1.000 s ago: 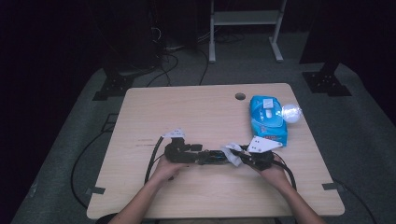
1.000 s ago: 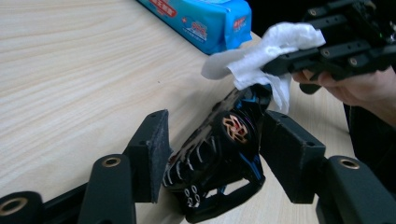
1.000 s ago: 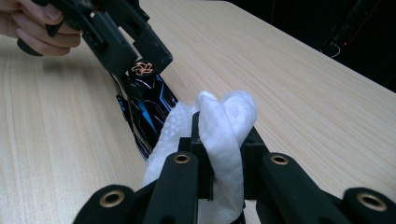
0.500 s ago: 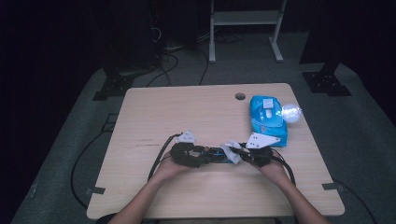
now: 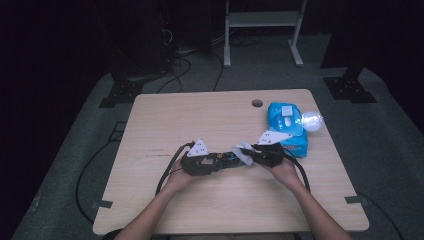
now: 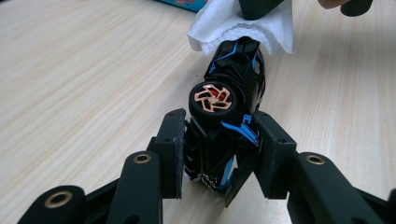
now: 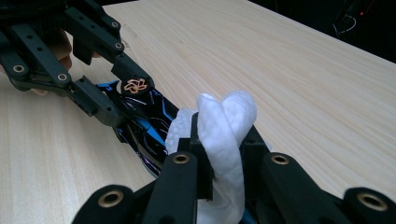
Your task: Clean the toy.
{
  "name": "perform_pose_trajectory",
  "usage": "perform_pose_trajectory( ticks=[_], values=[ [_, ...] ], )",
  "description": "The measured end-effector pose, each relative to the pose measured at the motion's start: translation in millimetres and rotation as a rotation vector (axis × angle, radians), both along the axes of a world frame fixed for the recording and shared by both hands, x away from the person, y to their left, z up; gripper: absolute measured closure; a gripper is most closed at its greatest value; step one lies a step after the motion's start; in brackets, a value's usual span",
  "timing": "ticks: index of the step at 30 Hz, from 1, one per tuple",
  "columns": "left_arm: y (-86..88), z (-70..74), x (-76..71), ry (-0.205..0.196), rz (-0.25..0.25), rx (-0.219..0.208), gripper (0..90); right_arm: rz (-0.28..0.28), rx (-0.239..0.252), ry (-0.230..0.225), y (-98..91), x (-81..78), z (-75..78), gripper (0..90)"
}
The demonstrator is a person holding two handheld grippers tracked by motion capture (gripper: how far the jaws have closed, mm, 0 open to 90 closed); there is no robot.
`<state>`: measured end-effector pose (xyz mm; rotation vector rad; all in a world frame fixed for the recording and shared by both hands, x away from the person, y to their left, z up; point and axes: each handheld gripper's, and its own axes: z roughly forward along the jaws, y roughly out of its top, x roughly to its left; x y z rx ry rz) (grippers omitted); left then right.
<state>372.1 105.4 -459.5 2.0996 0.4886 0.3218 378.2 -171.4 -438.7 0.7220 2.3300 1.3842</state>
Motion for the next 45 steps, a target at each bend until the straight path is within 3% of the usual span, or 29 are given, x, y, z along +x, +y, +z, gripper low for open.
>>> perform_pose_trajectory(
  ticks=[3,6,9,15,22,25,26,30,34,36,38,39,42,45],
  values=[
    [-2.6,1.0,-5.8,-0.04,0.003,0.028,59.3,0.006,0.005,-0.007,-1.7,-2.2,-0.7,80.2],
    [-3.7,0.2,-10.9,-0.055,0.019,0.029,58.8,0.008,0.005,-0.035,-2.7,-8.1,-2.4,80.2],
    [-4.7,0.3,-14.3,-0.042,0.027,0.022,56.6,0.013,0.015,-0.063,-3.9,-13.9,-5.4,80.2],
    [-5.5,-1.3,-16.2,0.033,0.02,-0.016,43.9,0.023,0.03,-0.103,-7.8,-27.4,-9.4,80.2],
    [-6.3,-2.1,-20.4,0.039,0.003,-0.019,37.5,0.033,0.035,-0.117,-11.7,-42.0,-12.0,80.1],
    [-6.5,-3.1,-21.5,0.039,-0.008,-0.016,35.6,0.04,0.03,-0.109,-13.0,-45.8,-12.0,80.2],
    [-7.1,-3.6,-23.8,0.018,-0.023,0.002,35.6,0.043,0.027,-0.107,-13.5,-47.4,-12.1,80.1],
    [-8.5,-3.3,-25.0,0.012,-0.024,0.013,34.3,0.072,-0.017,-0.051,-11.4,-53.8,-19.5,79.9],
    [-8.5,-4.0,-24.1,0.022,-0.032,0.015,34.4,0.046,-0.016,-0.028,-8.2,-46.3,-19.9,79.2],
    [-8.6,-3.7,-24.0,0.02,-0.036,0.015,33.1,0.021,-0.02,0.021,-6.4,-39.0,-21.5,79.2],
    [-8.2,-3.0,-24.1,0.016,-0.043,0.008,32.3,0.02,-0.019,0.021,-5.8,-37.8,-22.6,79.2],
    [-7.9,-2.1,-23.4,0.01,-0.042,-0.002,26.8,0.023,-0.037,0.029,-3.0,-36.2,-26.4,79.2],
    [-6.6,-2.7,-17.1,0.023,-0.017,-0.022,20.1,0.021,-0.037,0.038,-2.9,-35.0,-27.6,79.2],
    [-7.5,-6.6,-12.1,0.062,-0.035,-0.023,16.7,0.022,-0.044,0.035,-2.2,-32.3,-27.8,79.2]
  ],
)
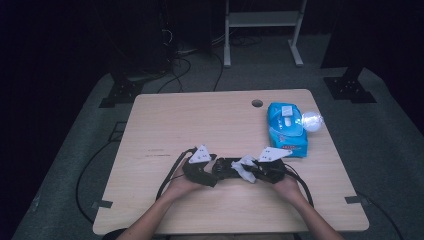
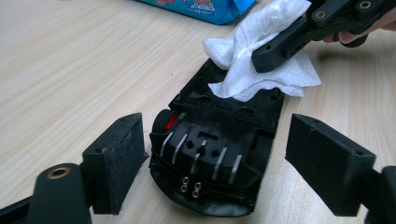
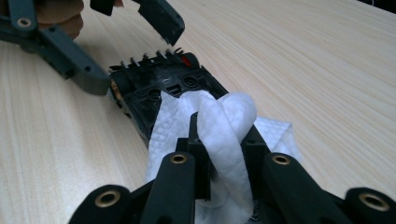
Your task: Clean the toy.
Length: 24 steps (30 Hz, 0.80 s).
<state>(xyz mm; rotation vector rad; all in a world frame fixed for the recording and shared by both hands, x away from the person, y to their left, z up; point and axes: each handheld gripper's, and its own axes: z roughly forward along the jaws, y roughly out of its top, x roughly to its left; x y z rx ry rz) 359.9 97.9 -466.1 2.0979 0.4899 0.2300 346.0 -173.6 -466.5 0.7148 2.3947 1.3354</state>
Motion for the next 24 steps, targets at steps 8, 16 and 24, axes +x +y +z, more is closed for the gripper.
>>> perform_pose_trajectory(
  ticks=[8,16,24],
  values=[
    [-11.3,-9.4,4.9,0.042,-0.041,0.065,12.5,0.015,-0.011,0.003,8.9,10.9,1.9,79.2],
    [-12.5,-9.3,-0.6,0.01,-0.062,0.11,23.4,0.011,-0.024,0.034,12.5,7.3,8.8,55.4],
    [-11.8,-10.8,1.1,0.026,-0.042,0.119,16.5,-0.015,-0.026,-0.038,1.4,-2.8,20.3,53.1]
  ],
)
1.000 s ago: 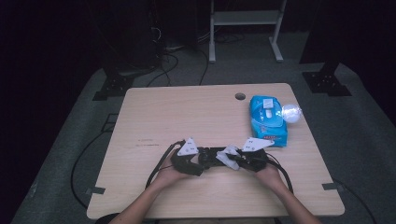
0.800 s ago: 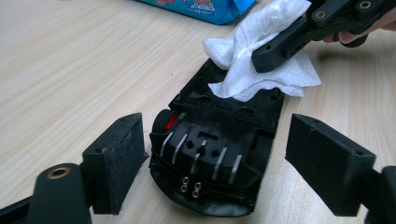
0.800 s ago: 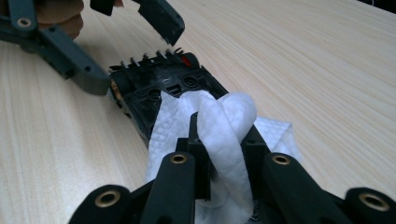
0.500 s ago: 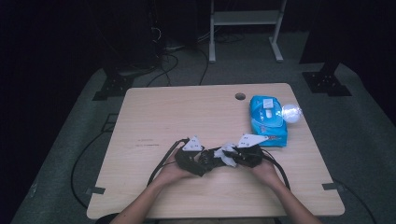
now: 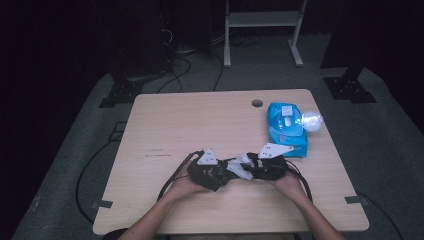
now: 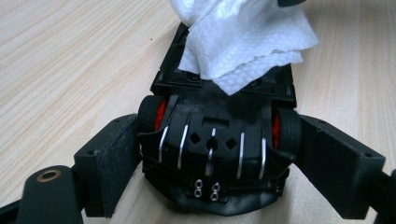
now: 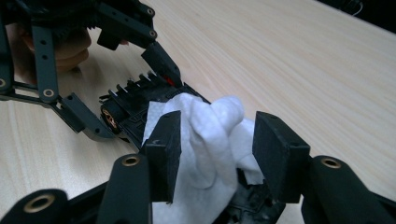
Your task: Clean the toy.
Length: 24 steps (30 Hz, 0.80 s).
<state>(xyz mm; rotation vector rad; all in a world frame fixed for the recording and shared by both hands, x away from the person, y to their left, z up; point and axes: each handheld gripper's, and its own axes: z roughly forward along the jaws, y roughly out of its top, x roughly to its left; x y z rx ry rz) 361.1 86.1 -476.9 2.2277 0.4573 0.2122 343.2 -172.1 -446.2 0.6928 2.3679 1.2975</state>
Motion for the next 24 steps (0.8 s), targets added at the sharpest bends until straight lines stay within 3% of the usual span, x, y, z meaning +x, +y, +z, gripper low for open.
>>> perform_pose_trajectory(
  ticks=[2,5,9,13,17,24],
  values=[
    [0.1,0.3,-0.6,-0.008,-0.007,-0.001,22.2,0.009,-0.009,-0.017,2.7,-0.8,-1.4,57.0],
    [-0.1,0.3,-1.5,-0.008,-0.004,0.002,22.7,0.036,-0.033,-0.029,10.6,-2.3,-7.0,67.0],
    [-0.7,1.5,-2.5,-0.02,-0.003,0.002,22.8,0.044,-0.048,-0.026,16.3,-2.4,-11.1,68.0],
    [-0.1,3.4,-4.1,-0.036,-0.011,-0.006,23.2,0.02,-0.027,0.014,14.0,4.6,-15.7,77.1],
    [-0.3,4.2,-4.8,-0.044,-0.019,0.0,23.5,-0.001,0.002,0.071,10.5,7.4,-15.5,79.6],
    [-1.7,4.9,-6.2,-0.063,-0.026,0.017,23.6,0.079,0.076,0.116,35.0,3.8,-12.6,79.9]
  ],
)
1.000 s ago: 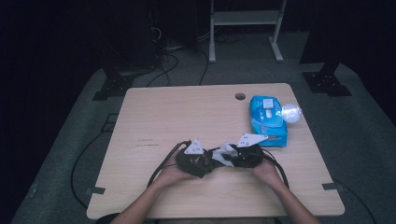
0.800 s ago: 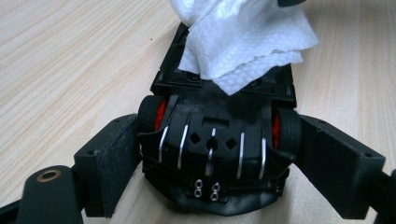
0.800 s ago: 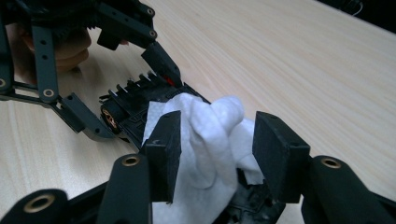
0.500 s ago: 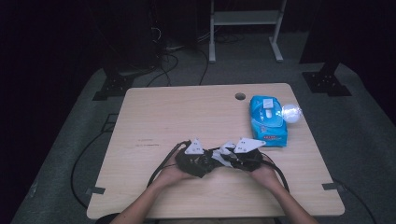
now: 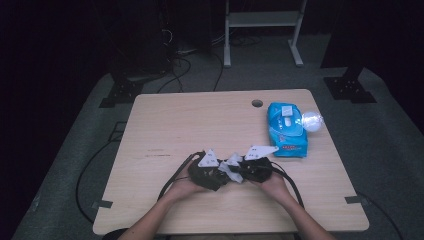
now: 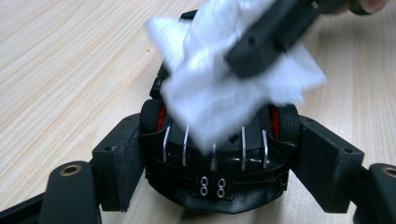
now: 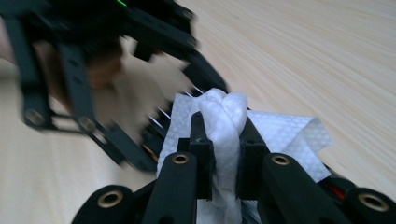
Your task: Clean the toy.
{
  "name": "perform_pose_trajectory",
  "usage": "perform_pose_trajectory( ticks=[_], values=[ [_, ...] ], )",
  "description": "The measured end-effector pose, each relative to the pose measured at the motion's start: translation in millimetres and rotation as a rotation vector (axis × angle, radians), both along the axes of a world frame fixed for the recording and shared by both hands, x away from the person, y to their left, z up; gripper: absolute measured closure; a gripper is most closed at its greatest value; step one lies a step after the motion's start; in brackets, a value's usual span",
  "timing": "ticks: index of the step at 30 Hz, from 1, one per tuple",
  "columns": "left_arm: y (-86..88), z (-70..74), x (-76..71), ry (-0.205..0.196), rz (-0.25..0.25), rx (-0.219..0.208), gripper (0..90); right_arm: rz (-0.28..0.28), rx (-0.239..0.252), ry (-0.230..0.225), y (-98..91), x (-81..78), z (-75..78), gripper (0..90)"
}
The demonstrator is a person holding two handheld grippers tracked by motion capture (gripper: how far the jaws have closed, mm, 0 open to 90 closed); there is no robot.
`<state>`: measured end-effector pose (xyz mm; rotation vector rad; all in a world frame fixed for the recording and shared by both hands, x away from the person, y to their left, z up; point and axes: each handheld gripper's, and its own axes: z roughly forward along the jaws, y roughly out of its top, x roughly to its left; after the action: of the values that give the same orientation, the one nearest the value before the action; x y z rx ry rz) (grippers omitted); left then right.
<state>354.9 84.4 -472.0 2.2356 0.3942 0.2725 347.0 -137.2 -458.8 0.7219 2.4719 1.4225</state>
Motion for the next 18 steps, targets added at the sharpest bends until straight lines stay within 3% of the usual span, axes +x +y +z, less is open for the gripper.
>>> perform_pose_trajectory(
  ticks=[3,5,9,10,13,16,18],
  values=[
    [-0.5,-0.8,-0.8,-0.005,0.001,0.003,23.6,0.048,0.037,0.027,12.6,-0.6,0.6,79.9],
    [0.1,-1.1,-1.0,-0.005,-0.002,-0.005,23.7,0.052,0.016,0.009,14.3,-0.7,0.9,79.9],
    [0.5,0.5,-2.0,-0.009,-0.005,-0.014,24.0,0.021,0.008,0.008,5.3,1.9,1.1,79.9],
    [0.6,0.8,-1.5,-0.014,-0.007,-0.014,24.0,-0.029,-0.015,0.009,-7.4,5.0,0.4,79.9],
    [0.6,1.7,-1.4,-0.016,-0.01,-0.012,24.0,-0.068,-0.033,0.023,-19.6,7.2,-0.7,79.9],
    [0.0,2.4,-1.0,-0.02,-0.013,-0.01,24.0,-0.065,-0.027,0.036,-20.1,5.7,-0.2,80.0],
    [-0.9,1.6,-1.4,-0.013,-0.007,-0.012,24.0,-0.036,-0.008,0.032,-11.0,2.2,0.4,80.0]
  ],
)
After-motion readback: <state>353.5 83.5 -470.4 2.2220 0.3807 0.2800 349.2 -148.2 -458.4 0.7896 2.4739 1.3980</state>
